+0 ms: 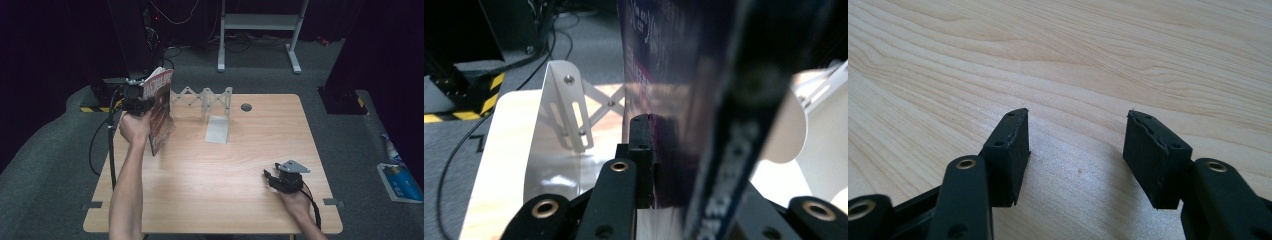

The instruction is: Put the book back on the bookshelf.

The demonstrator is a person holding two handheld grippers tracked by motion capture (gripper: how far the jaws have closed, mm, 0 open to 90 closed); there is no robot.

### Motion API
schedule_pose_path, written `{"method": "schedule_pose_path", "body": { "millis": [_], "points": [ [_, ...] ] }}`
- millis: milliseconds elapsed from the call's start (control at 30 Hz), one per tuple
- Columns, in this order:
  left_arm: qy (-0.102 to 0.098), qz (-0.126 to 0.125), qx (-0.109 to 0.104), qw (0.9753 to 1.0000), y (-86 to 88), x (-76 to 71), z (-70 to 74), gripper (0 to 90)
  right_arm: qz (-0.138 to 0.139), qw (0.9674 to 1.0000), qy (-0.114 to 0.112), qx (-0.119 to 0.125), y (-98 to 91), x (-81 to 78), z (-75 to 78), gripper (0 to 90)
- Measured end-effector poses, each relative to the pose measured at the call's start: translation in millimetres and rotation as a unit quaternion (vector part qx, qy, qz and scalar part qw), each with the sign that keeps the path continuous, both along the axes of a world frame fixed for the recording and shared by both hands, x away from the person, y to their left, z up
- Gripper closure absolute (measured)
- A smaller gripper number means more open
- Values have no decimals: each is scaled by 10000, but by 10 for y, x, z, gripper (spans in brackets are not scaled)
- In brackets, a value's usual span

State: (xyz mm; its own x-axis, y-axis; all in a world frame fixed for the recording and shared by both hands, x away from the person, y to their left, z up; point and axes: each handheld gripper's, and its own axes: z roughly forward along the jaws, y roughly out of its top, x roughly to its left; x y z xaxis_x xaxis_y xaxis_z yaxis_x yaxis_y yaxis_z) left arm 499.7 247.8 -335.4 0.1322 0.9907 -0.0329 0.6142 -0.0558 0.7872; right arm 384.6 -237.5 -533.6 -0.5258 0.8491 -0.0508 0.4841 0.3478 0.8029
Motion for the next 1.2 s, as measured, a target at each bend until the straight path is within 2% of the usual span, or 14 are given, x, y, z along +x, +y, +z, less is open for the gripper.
{"method": "schedule_pose_path", "body": {
  "millis": [67,333,467,600,633,667,767,833,1000,1200],
  "points": [
    [151,-60,121,9998,-27,10,6,817,35,10000,-7,-12,4,-3,0,436],
    [399,-110,82,9991,-11,28,37,815,64,10000,12,9,-3,2,0,436],
    [600,-128,41,9981,44,25,44,814,47,10000,40,46,1,0,-1,435],
    [832,-153,-13,9964,88,24,57,805,50,10000,43,48,0,1,-1,435],
    [832,-153,-13,9964,88,24,57,801,50,10000,43,48,0,1,-1,435],
    [978,-172,43,9950,85,27,81,800,61,10000,40,50,0,3,-2,436],
    [1074,-186,100,9940,81,26,111,809,101,9999,38,46,1,5,-2,436],
    [1142,-169,65,9933,71,29,120,813,92,9999,53,60,2,5,-2,436],
    [1148,-144,53,9933,69,20,131,832,94,9999,52,59,2,5,-2,436],
    [919,-146,47,9957,78,-11,146,838,86,9999,73,80,1,5,-2,436]
  ]
}}
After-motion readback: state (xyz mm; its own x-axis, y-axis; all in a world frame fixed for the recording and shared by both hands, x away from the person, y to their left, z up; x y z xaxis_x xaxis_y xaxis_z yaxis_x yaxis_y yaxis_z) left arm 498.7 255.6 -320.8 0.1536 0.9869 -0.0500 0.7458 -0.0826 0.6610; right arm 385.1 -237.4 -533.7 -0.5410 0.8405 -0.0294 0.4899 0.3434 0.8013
